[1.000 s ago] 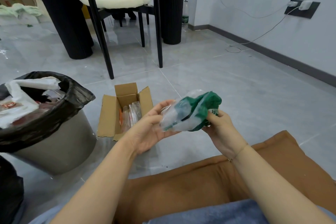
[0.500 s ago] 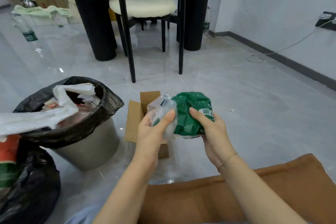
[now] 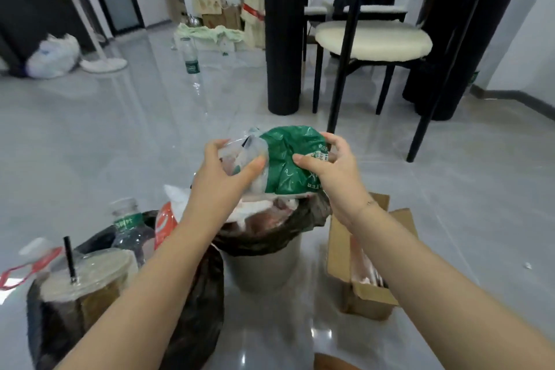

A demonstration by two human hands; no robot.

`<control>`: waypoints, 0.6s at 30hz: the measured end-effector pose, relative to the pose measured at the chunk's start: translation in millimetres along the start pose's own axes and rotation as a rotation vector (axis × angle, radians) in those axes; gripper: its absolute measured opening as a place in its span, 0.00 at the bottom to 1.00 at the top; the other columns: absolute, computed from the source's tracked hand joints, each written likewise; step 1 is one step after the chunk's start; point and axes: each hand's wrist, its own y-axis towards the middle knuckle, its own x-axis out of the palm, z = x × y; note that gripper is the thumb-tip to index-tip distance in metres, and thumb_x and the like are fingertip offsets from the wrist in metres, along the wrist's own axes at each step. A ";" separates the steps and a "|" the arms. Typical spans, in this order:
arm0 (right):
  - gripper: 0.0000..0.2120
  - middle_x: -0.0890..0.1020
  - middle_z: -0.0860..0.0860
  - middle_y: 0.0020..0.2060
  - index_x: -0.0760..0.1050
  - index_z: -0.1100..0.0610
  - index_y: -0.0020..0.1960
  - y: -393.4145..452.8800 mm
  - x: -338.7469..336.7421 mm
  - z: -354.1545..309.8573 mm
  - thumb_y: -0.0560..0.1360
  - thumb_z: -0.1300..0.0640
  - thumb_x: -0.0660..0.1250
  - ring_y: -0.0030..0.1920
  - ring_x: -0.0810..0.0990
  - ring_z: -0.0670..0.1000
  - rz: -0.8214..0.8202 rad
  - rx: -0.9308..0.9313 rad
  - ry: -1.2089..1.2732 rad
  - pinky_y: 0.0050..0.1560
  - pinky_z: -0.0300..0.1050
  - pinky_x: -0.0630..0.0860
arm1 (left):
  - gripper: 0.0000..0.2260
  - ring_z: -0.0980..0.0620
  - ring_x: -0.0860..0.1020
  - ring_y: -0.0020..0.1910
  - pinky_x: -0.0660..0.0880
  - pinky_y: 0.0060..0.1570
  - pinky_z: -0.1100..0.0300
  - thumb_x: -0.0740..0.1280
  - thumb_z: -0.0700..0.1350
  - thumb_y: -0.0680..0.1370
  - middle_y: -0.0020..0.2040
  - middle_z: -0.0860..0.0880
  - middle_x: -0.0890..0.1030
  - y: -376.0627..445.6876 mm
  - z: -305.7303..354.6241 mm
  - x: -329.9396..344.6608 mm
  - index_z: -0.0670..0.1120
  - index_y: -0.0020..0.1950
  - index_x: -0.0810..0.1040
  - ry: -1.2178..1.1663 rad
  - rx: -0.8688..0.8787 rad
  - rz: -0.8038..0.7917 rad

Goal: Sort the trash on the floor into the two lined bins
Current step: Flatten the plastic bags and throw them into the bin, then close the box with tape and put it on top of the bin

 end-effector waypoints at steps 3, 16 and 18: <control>0.28 0.74 0.51 0.48 0.64 0.50 0.62 30.1 25.1 16.6 0.69 0.63 0.74 0.44 0.78 0.47 -0.113 -0.059 -0.341 0.39 0.39 0.80 | 0.39 0.46 0.66 0.67 0.67 0.64 0.47 0.74 0.54 0.71 0.71 0.49 0.65 21.0 -13.2 -24.6 0.60 0.75 0.55 0.610 0.257 0.069; 0.22 0.75 0.55 0.54 0.67 0.56 0.57 85.1 38.0 71.5 0.70 0.52 0.74 0.58 0.72 0.57 -0.413 -0.160 -1.536 0.48 0.49 0.71 | 0.38 0.46 0.64 0.72 0.66 0.67 0.55 0.71 0.45 0.76 0.78 0.46 0.58 70.9 -76.6 13.9 0.60 0.77 0.50 0.998 0.066 -0.782; 0.22 0.75 0.55 0.57 0.68 0.56 0.60 85.3 37.1 79.6 0.71 0.52 0.72 0.60 0.71 0.57 -0.450 -0.192 -1.618 0.53 0.49 0.70 | 0.38 0.45 0.66 0.71 0.67 0.64 0.57 0.71 0.47 0.75 0.76 0.44 0.63 73.6 -76.5 26.2 0.58 0.78 0.52 1.068 0.014 -0.827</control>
